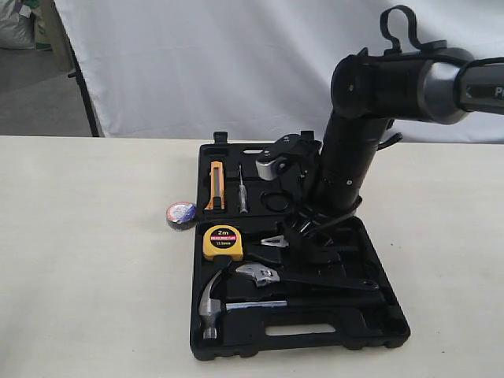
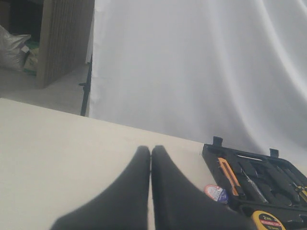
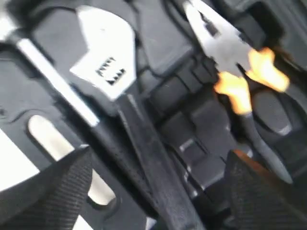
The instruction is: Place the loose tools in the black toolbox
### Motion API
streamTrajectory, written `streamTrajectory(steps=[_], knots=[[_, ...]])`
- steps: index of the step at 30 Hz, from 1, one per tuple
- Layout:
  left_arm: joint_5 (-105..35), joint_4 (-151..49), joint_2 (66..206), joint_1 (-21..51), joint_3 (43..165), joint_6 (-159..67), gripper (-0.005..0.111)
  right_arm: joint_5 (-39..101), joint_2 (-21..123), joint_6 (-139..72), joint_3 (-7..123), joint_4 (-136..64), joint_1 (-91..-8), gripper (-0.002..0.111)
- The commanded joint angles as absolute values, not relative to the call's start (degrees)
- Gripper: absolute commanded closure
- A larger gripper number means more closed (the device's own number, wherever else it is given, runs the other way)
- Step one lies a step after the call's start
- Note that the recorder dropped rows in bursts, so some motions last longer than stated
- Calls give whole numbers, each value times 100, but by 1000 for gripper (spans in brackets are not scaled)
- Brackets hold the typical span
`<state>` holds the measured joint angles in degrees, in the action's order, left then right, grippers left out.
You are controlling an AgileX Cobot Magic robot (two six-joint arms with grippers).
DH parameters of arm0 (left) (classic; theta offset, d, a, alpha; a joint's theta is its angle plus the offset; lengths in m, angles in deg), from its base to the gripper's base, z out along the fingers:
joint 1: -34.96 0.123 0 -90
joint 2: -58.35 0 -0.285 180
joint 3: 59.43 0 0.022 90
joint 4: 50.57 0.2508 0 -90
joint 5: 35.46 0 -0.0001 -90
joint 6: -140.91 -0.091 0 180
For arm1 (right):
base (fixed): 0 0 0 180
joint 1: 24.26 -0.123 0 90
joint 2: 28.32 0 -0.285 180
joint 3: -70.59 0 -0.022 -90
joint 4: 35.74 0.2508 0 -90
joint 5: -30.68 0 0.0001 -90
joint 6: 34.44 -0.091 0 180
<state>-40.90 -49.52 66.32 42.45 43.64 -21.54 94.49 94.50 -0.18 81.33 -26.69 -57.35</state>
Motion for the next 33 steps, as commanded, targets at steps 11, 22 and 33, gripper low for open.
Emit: streamTrajectory(steps=[11, 22, 33], knots=[[-4049, -4927, 6614, 4390, 4379, -2127, 106, 8969, 9574, 1846, 8251, -2237, -5701, 36], [-4049, -4927, 6614, 4390, 4379, -2127, 106, 9886, 10635, 2343, 9140, -2268, -5701, 36], [-4049, -4927, 6614, 4390, 4379, -2127, 106, 9997, 10937, 2558, 9154, -2558, -5701, 37]])
